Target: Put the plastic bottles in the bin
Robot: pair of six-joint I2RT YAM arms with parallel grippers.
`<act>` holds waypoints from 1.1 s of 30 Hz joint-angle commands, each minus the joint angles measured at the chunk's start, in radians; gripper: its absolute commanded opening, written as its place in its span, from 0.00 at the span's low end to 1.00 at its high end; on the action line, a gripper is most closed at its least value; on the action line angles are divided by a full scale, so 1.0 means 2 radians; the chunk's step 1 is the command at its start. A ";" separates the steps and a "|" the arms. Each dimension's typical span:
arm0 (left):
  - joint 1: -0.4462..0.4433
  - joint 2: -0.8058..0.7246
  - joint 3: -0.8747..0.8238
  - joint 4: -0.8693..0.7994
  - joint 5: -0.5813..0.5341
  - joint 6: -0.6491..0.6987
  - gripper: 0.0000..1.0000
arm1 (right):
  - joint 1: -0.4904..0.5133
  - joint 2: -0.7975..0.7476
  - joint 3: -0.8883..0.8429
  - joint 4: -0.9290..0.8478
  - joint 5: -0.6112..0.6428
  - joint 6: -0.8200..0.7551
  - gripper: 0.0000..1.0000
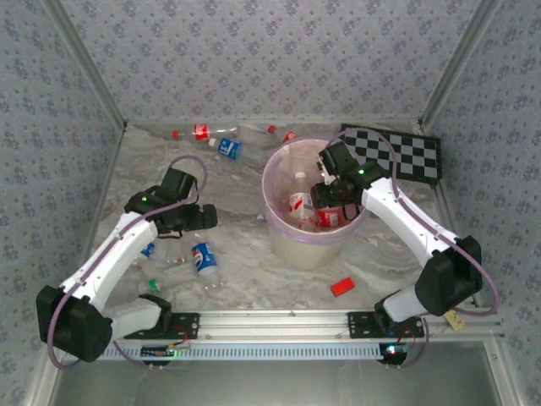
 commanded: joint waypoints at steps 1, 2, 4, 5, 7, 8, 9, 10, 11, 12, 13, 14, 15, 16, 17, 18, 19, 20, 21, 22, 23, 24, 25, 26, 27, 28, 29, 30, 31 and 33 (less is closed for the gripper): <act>0.002 0.002 0.003 -0.021 0.016 0.005 0.99 | -0.018 -0.009 0.027 -0.045 0.040 -0.011 0.61; 0.002 0.003 0.005 -0.032 0.020 0.004 1.00 | -0.018 -0.011 0.038 -0.047 0.038 -0.011 0.65; -0.006 0.002 0.016 -0.058 0.023 -0.007 1.00 | -0.017 -0.018 0.060 -0.048 0.015 -0.012 0.72; -0.014 -0.001 0.018 -0.071 0.020 -0.017 0.99 | -0.017 -0.024 0.073 -0.047 -0.001 -0.011 0.76; -0.027 -0.008 0.016 -0.092 0.012 -0.041 0.99 | -0.016 -0.030 0.095 -0.052 -0.025 -0.011 0.82; -0.033 -0.009 0.015 -0.106 0.003 -0.055 0.98 | -0.016 -0.033 0.109 -0.057 -0.034 -0.011 0.84; -0.038 -0.010 0.011 -0.117 -0.006 -0.067 0.97 | -0.017 -0.036 0.121 -0.062 -0.043 -0.012 0.86; -0.041 -0.011 0.008 -0.127 -0.014 -0.077 0.96 | -0.016 -0.037 0.128 -0.066 -0.050 -0.014 0.88; -0.044 -0.013 0.004 -0.134 -0.021 -0.087 0.95 | -0.017 -0.040 0.138 -0.070 -0.062 -0.016 0.89; -0.046 -0.016 -0.001 -0.136 -0.020 -0.096 0.94 | -0.017 -0.043 0.145 -0.072 -0.073 -0.017 0.91; -0.048 -0.018 -0.005 -0.134 -0.019 -0.104 0.93 | -0.017 -0.045 0.151 -0.072 -0.084 -0.017 0.92; -0.051 -0.022 -0.011 -0.129 -0.017 -0.114 0.92 | -0.018 -0.047 0.156 -0.072 -0.095 -0.017 0.93; -0.054 -0.024 -0.018 -0.124 -0.014 -0.124 0.91 | -0.019 -0.050 0.161 -0.071 -0.103 -0.018 0.94; -0.058 -0.025 -0.022 -0.120 -0.013 -0.131 0.91 | -0.020 -0.051 0.164 -0.068 -0.107 -0.018 0.94; -0.061 -0.025 -0.028 -0.119 -0.014 -0.138 0.90 | -0.021 -0.054 0.165 -0.064 -0.111 -0.018 0.95; -0.063 -0.024 -0.032 -0.118 -0.013 -0.144 0.89 | -0.022 -0.057 0.166 -0.058 -0.114 -0.016 0.95; -0.064 -0.023 -0.035 -0.115 -0.012 -0.149 0.88 | -0.023 -0.059 0.165 -0.051 -0.115 -0.014 0.95; -0.066 -0.023 -0.039 -0.110 -0.011 -0.157 0.87 | -0.024 -0.062 0.162 -0.040 -0.118 -0.012 0.95; -0.071 -0.022 -0.043 -0.103 -0.009 -0.167 0.85 | -0.025 -0.064 0.159 -0.028 -0.121 -0.011 0.95; -0.079 -0.021 -0.045 -0.097 -0.009 -0.177 0.82 | -0.026 -0.064 0.156 -0.020 -0.123 -0.010 0.95; -0.090 -0.017 -0.047 -0.089 -0.013 -0.188 0.79 | -0.027 -0.065 0.154 -0.013 -0.124 -0.009 0.95; -0.103 -0.009 -0.048 -0.085 -0.020 -0.197 0.77 | -0.027 -0.064 0.151 -0.008 -0.126 -0.008 0.95; -0.113 -0.002 -0.046 -0.085 -0.030 -0.204 0.75 | -0.027 -0.065 0.149 -0.004 -0.127 -0.008 0.95; -0.123 0.008 -0.044 -0.085 -0.043 -0.210 0.74 | -0.026 -0.065 0.147 -0.001 -0.130 -0.008 0.95; -0.129 0.015 -0.045 -0.083 -0.049 -0.215 0.73 | -0.026 -0.065 0.145 0.001 -0.133 -0.009 0.95; -0.130 0.020 -0.048 -0.078 -0.053 -0.217 0.73 | -0.027 -0.066 0.145 0.000 -0.135 -0.010 0.95; -0.131 0.025 -0.053 -0.070 -0.054 -0.219 0.73 | -0.027 -0.066 0.145 -0.002 -0.137 -0.012 0.94; -0.131 0.029 -0.057 -0.061 -0.055 -0.221 0.73 | -0.027 -0.067 0.145 -0.005 -0.137 -0.015 0.94; -0.131 0.033 -0.062 -0.053 -0.056 -0.223 0.73 | -0.028 -0.069 0.145 -0.008 -0.137 -0.016 0.94; -0.131 0.041 -0.070 -0.033 -0.057 -0.225 0.73 | -0.029 -0.074 0.143 -0.012 -0.135 -0.020 0.94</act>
